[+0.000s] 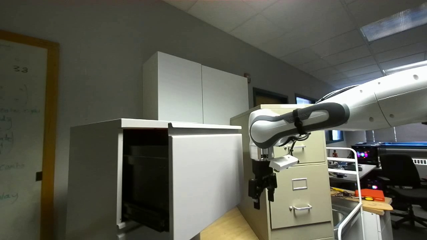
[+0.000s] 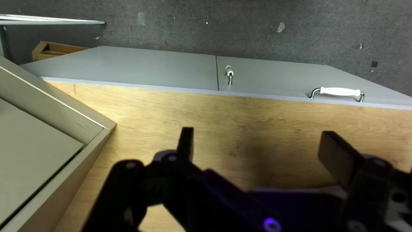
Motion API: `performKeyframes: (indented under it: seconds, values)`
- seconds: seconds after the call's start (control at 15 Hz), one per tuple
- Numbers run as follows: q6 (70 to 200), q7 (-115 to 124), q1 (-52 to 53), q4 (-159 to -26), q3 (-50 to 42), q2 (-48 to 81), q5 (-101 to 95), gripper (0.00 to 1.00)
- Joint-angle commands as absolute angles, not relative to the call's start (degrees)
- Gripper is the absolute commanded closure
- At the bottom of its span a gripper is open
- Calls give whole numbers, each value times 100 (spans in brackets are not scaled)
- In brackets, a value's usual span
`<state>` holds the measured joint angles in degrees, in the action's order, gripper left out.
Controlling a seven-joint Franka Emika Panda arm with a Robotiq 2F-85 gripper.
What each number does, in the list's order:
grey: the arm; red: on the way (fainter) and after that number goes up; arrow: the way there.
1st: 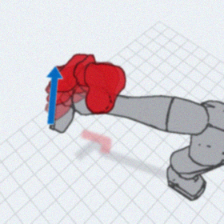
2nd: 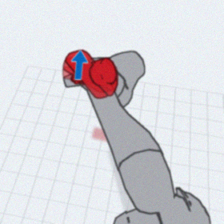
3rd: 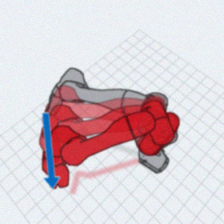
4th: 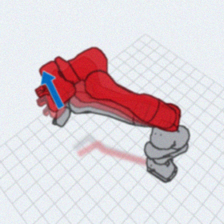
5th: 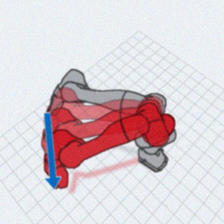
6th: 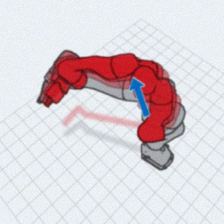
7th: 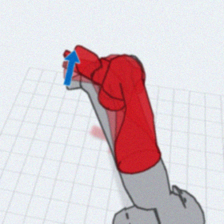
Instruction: Close the top drawer of the left cabinet
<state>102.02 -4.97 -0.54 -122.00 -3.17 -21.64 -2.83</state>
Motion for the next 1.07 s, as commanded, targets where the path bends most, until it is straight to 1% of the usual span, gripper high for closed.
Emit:
performKeyframes:
  seconds: [0.0, 1.0]
  values:
    - [10191, -505, -82, -12188, -293, -2159, -273, 0]
    - [10490, -370, -54, -12084, -188, -2190, -274, 0]
